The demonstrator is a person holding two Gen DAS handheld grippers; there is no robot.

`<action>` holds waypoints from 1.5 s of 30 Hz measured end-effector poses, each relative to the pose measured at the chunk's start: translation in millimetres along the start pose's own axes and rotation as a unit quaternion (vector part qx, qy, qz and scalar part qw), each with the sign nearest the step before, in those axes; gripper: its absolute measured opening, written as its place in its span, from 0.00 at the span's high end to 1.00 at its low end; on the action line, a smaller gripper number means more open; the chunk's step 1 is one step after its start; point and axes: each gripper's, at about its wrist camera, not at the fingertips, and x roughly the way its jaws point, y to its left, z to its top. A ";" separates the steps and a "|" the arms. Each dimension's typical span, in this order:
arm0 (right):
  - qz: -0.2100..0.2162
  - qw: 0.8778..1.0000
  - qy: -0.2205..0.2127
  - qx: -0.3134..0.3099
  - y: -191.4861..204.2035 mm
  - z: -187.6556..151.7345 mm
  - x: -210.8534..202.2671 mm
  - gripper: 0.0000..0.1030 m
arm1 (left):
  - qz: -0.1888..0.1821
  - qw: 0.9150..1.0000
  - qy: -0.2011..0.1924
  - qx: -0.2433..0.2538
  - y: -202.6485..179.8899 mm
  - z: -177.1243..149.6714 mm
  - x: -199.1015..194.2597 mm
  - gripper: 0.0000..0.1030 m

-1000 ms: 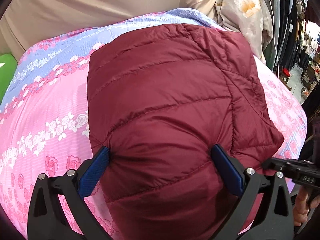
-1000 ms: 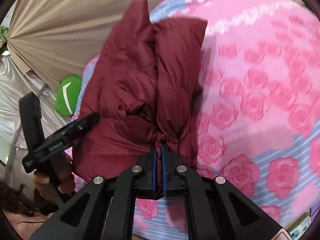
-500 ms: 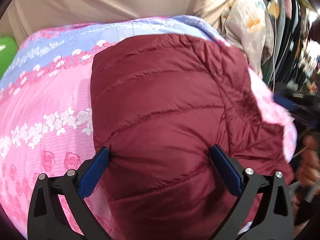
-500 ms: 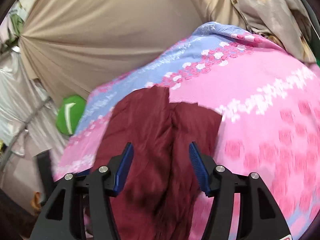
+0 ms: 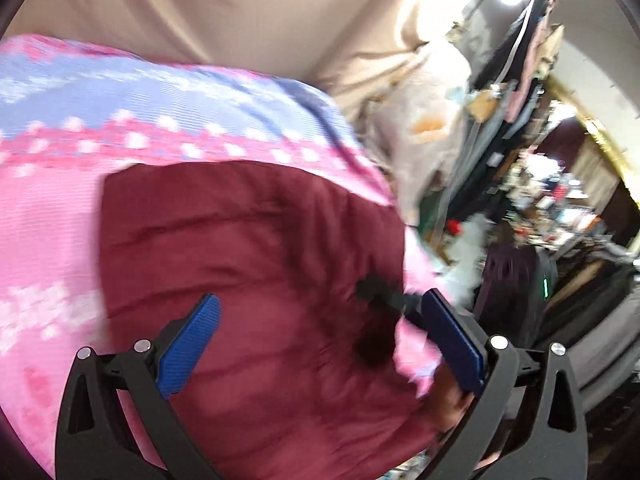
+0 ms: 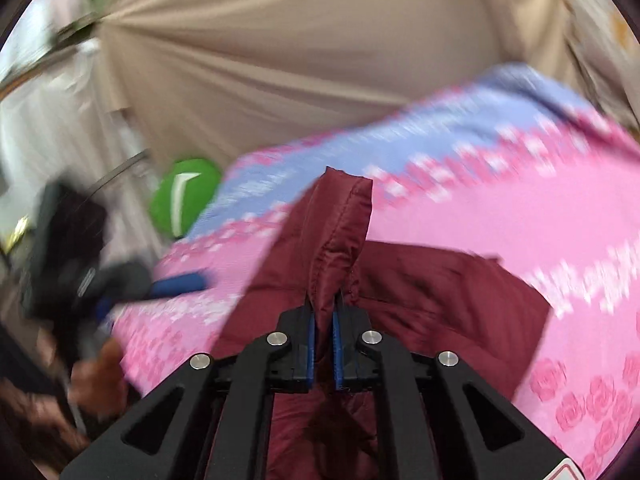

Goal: Fold large clothes

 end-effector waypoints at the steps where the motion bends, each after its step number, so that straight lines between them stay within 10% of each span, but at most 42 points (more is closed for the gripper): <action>1: -0.001 1.000 -0.005 -0.025 12.0 -3.6 -1.9 0.93 | -0.017 1.000 0.010 -0.002 -2.9 5.2 5.9 0.05; 9: 0.023 0.997 0.000 -0.076 33.2 -17.0 6.2 0.92 | -0.008 0.998 0.068 0.005 -16.6 18.9 55.7 0.11; 12: 0.022 0.996 0.011 -0.086 34.0 -19.1 10.9 0.84 | 0.018 0.996 0.092 0.007 -6.3 18.3 73.6 0.67; 15: 0.013 0.998 0.005 -0.064 15.9 -19.0 -4.2 0.79 | 0.017 0.995 0.102 -0.009 10.0 15.5 80.7 0.91; 20: -0.061 0.997 -0.029 0.049 -57.9 -14.5 -53.0 0.55 | 0.011 0.998 0.067 -0.002 14.8 14.6 52.3 0.93; 26: -0.069 0.987 0.076 0.126 -120.0 -10.8 -5.9 0.53 | -0.001 0.999 0.033 0.024 -0.1 18.7 23.9 0.93; 30: -0.066 0.987 0.113 0.089 -107.6 -3.7 39.4 0.93 | -0.006 0.999 0.024 0.037 -10.1 17.2 13.9 0.93; 38: 0.029 0.996 0.084 0.005 -54.6 46.5 81.0 0.96 | -0.001 0.997 0.004 0.080 -34.1 16.4 4.4 0.94; 45: 0.003 0.982 0.182 0.053 -90.2 33.5 148.4 0.96 | 0.041 0.995 0.056 0.069 -24.5 17.4 66.1 0.93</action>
